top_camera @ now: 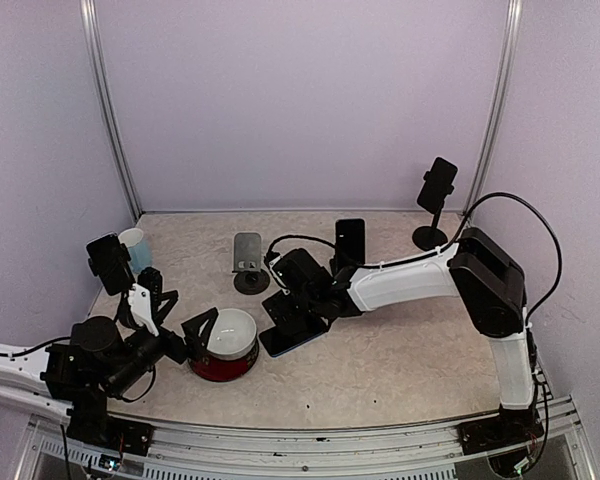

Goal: Place the phone on the phone stand
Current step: Adjust the phone at the center of the board.

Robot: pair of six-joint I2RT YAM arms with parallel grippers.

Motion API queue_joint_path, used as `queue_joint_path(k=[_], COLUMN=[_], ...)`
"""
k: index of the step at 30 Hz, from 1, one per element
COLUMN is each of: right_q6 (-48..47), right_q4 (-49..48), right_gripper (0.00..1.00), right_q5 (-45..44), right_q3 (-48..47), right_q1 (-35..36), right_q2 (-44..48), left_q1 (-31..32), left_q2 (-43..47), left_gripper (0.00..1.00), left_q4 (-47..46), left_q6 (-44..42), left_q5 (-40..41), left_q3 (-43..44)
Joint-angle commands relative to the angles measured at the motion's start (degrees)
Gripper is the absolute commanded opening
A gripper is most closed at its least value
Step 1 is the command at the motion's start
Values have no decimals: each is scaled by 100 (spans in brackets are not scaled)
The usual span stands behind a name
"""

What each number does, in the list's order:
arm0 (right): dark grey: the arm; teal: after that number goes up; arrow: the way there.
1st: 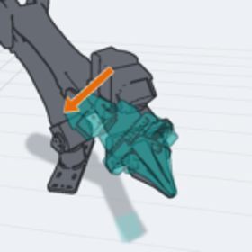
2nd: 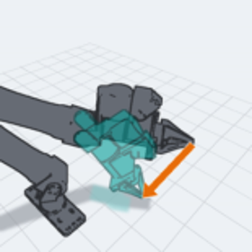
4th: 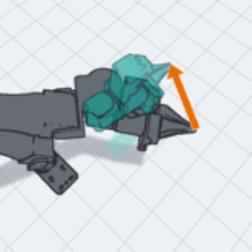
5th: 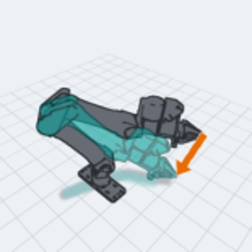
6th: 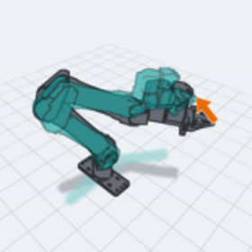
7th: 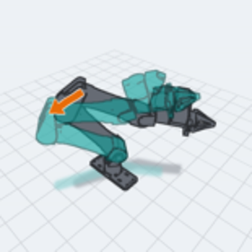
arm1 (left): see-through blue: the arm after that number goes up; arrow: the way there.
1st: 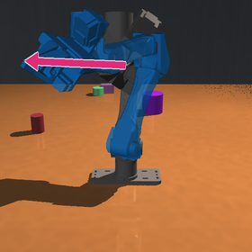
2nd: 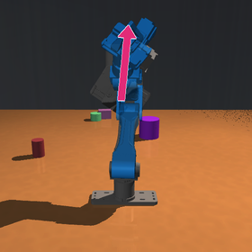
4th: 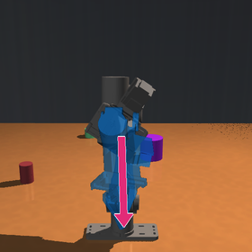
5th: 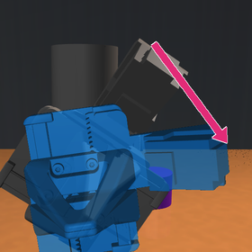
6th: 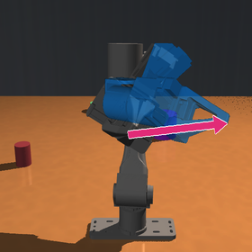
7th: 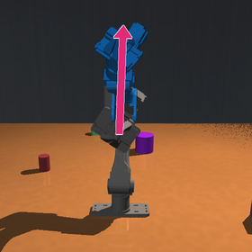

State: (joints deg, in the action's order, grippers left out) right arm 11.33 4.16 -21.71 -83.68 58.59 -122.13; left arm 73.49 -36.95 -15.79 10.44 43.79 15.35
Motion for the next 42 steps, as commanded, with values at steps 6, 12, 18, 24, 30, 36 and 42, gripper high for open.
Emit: queue_joint_path(k=[6, 12, 18, 24, 30, 36, 42], right_q6=[-48, -47, -59, -68, -70, -103, -313], right_q4=[285, 337, 541, 622, 458, 535, 897], right_gripper=[100, 100, 100, 100, 100, 100, 100], right_q5=[-100, -105, 53, 181, 498, 385, 58], right_q3=[65, 444, 670, 1180, 1705, 1673, 803], right_q1=[41, 48, 73, 223, 392, 470, 469], right_q2=[-215, -168, -111, 338, 840, 861, 519], left_q1=[268, 353, 439, 473, 481, 473, 481], left_q2=[-84, -392, -634, -714, -950, -1378, -1429], left_gripper=[99, 99, 99, 99, 99, 99, 99], left_q4=[316, 83, -30, -80, -217, -227, -293], left_q6=[-60, -175, -178, -248, -398, -405, -228], left_q5=[374, 319, 333, 255, 69, 4, 6], left_q3=[379, 498, 536, 565, 614, 763, 750])
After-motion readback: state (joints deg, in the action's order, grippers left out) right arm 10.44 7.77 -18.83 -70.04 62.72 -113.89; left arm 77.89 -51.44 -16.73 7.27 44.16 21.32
